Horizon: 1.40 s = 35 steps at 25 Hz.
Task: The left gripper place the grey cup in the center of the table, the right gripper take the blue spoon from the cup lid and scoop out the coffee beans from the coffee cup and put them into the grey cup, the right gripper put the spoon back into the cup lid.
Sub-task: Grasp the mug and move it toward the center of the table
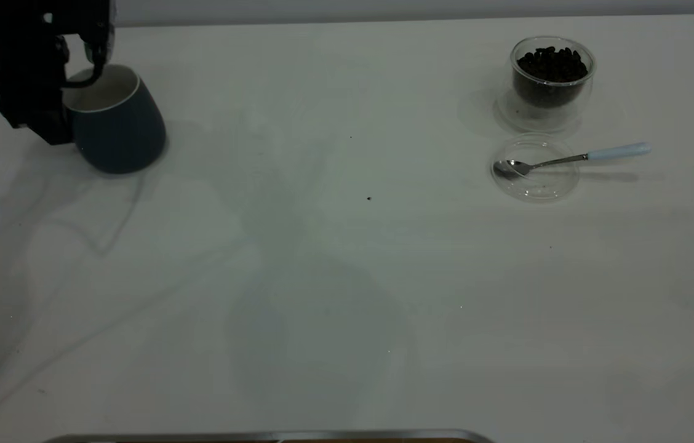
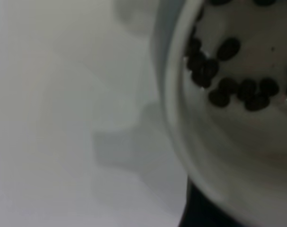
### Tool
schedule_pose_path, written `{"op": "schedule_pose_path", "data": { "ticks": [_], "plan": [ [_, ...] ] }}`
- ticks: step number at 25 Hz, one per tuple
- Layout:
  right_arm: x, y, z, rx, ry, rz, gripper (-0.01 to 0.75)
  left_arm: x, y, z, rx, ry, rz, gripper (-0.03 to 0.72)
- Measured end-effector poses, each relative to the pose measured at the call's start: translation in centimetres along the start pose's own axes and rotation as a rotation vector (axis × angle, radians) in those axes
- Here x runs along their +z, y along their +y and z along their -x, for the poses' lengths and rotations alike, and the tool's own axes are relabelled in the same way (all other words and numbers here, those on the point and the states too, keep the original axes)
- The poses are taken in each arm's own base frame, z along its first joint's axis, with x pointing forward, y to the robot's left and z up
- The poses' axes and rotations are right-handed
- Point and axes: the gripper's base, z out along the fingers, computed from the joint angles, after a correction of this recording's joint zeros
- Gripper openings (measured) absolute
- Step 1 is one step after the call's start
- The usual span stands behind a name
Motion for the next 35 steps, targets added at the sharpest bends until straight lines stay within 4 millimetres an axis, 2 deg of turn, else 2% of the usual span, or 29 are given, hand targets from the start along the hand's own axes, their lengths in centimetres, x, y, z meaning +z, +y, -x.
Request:
{"op": "schedule_pose_path", "data": {
  "ticks": [6, 16, 21, 25, 29, 35],
  "plan": [
    [0.0, 0.0, 0.0, 0.000, 0.000, 0.000, 0.240, 0.0, -0.5, 2.1, 0.060, -0.070, -0.014, 0.555],
    [0.0, 0.0, 0.0, 0.000, 0.000, 0.000, 0.240, -0.3, -2.4, 9.2, 0.177, -0.136, 0.027, 0.555],
    [0.0, 0.0, 0.0, 0.000, 0.000, 0.000, 0.240, 0.5, -3.9, 12.9, 0.194, -0.182, 0.023, 0.555],
    [0.0, 0.0, 0.0, 0.000, 0.000, 0.000, 0.240, 1.1, -5.2, 15.1, 0.191, -0.203, 0.020, 0.555],
    [0.0, 0.0, 0.0, 0.000, 0.000, 0.000, 0.240, 1.0, -5.6, 16.0, 0.184, -0.208, 0.019, 0.555],
    [0.0, 0.0, 0.0, 0.000, 0.000, 0.000, 0.240, 0.4, -5.9, 15.9, 0.146, -0.196, -0.029, 0.555]
  ]
}}
